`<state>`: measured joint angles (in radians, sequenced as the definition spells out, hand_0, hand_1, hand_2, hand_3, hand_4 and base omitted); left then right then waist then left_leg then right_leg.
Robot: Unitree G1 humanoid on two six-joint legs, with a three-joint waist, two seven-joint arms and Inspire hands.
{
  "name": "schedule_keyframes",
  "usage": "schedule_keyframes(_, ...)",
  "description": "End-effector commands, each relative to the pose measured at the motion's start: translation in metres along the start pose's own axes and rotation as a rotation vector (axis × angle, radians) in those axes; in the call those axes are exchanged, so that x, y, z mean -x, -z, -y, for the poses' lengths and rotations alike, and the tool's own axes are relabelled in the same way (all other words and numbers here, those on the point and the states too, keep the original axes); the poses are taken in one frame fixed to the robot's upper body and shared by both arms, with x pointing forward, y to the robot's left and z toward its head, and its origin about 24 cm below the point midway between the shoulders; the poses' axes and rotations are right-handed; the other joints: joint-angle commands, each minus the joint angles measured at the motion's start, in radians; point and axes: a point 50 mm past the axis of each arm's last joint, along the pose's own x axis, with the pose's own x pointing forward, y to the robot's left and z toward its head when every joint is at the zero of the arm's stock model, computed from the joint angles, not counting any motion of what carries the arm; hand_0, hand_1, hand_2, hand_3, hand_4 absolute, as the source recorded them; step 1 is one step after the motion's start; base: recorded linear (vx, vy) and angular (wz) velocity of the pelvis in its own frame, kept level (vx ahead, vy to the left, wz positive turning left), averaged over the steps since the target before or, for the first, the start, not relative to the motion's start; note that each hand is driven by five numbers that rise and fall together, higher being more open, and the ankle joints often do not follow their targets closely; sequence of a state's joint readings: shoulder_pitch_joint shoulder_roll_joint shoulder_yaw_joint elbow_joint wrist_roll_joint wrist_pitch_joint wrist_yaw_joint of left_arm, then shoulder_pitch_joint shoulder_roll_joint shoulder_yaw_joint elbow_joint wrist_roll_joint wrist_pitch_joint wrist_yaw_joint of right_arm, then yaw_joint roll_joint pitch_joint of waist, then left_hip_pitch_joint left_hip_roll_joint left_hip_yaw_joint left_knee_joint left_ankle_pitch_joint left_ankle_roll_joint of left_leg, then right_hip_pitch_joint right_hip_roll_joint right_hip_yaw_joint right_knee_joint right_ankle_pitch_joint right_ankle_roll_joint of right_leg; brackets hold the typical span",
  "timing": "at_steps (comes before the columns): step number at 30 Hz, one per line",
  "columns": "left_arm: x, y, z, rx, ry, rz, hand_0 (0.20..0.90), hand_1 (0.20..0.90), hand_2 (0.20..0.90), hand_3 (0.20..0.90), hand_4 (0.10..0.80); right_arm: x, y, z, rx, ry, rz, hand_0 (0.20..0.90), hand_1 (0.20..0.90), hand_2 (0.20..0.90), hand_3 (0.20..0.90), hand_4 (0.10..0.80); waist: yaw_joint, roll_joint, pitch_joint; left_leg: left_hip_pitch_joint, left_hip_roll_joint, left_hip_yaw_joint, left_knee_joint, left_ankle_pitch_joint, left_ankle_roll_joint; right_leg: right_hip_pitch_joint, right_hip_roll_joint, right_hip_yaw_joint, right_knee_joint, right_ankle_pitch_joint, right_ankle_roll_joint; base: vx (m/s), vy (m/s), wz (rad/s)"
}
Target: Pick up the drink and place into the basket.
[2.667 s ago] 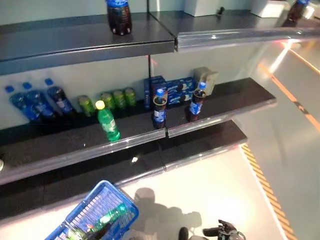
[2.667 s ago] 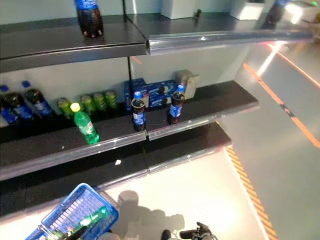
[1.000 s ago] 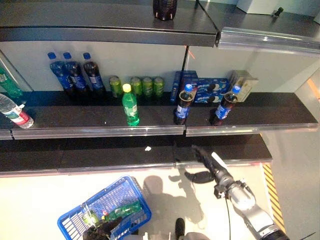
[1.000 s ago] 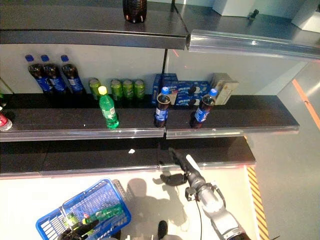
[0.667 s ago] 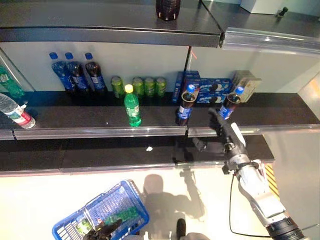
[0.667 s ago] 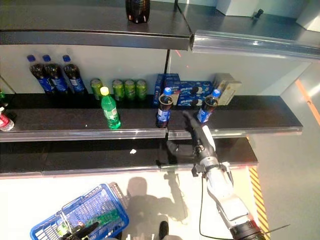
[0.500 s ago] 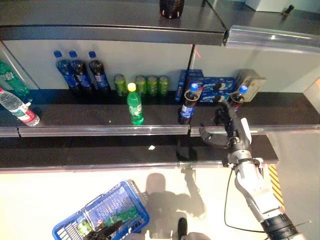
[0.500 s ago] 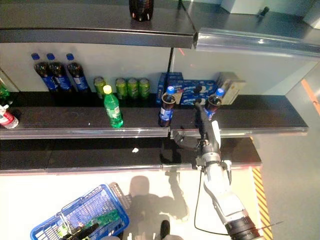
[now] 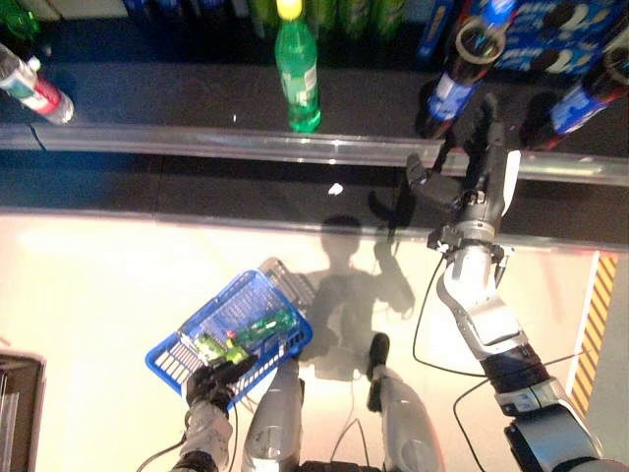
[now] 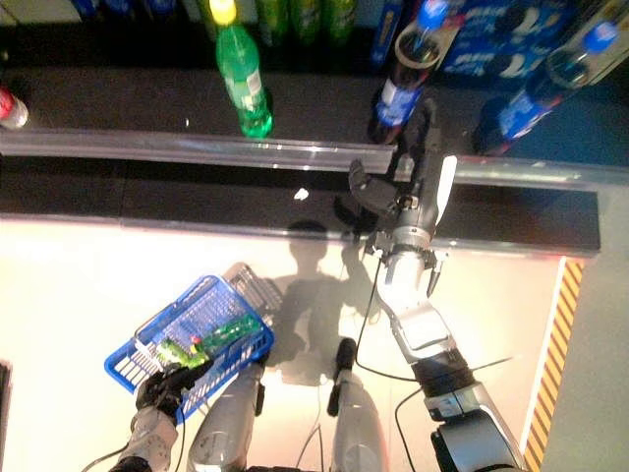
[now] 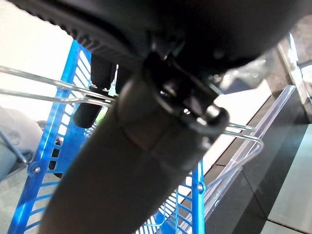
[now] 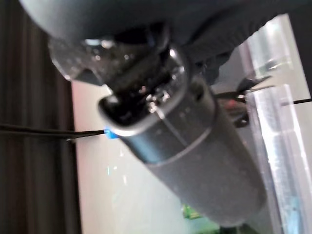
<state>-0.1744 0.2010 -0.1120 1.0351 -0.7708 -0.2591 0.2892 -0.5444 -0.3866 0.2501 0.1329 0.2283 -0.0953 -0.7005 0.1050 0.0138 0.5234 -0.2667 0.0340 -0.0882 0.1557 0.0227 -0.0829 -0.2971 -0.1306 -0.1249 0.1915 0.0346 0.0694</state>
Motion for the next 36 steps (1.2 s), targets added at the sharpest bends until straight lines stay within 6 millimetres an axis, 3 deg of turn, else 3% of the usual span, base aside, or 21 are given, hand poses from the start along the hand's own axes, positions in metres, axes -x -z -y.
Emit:
schedule_keyframes(1,0.011,0.006,-0.021,0.010,-0.018,0.085,0.300,0.300,0.300,0.200,0.100,-0.017,-0.073,-0.005,-0.117,0.052,0.354,0.900,0.900,0.900,0.900,0.800,-0.007,0.003,-0.003,-0.029,-0.032,0.015,0.102,-0.039,0.068,-0.009,-0.035,-0.001,0.062,-0.009,-0.019,0.000,0.000,0.00)
schedule_keyframes(11,0.010,-0.002,-0.009,0.030,0.025,0.114,0.300,0.300,0.300,0.200,0.100,-0.030,-0.092,0.007,-0.130,0.201,0.416,0.900,0.900,0.900,0.900,0.800,-0.007,0.011,-0.003,-0.104,-0.040,0.021,0.107,-0.031,0.073,-0.059,-0.023,0.007,0.045,-0.004,-0.021,0.011,-0.008,-0.05)
schedule_keyframes(19,0.010,-0.004,-0.005,0.023,0.030,0.118,0.300,0.300,0.300,0.200,0.100,-0.038,-0.093,0.020,-0.188,0.298,0.370,0.900,0.900,0.900,0.900,0.800,-0.003,0.011,-0.003,-0.126,-0.043,0.017,0.127,-0.032,0.073,-0.062,-0.021,0.008,0.048,-0.007,-0.025,0.018,-0.012,-0.01)
schedule_keyframes(36,0.009,-0.010,-0.001,-0.009,0.058,0.123,0.300,0.300,0.300,0.200,0.100,-0.066,-0.127,0.006,-0.307,0.205,0.325,0.900,0.900,0.900,0.900,0.800,0.029,0.027,-0.003,-0.193,-0.057,0.000,0.147,-0.021,0.076,-0.116,-0.022,0.000,0.068,-0.012,-0.033,0.000,0.000,0.00)
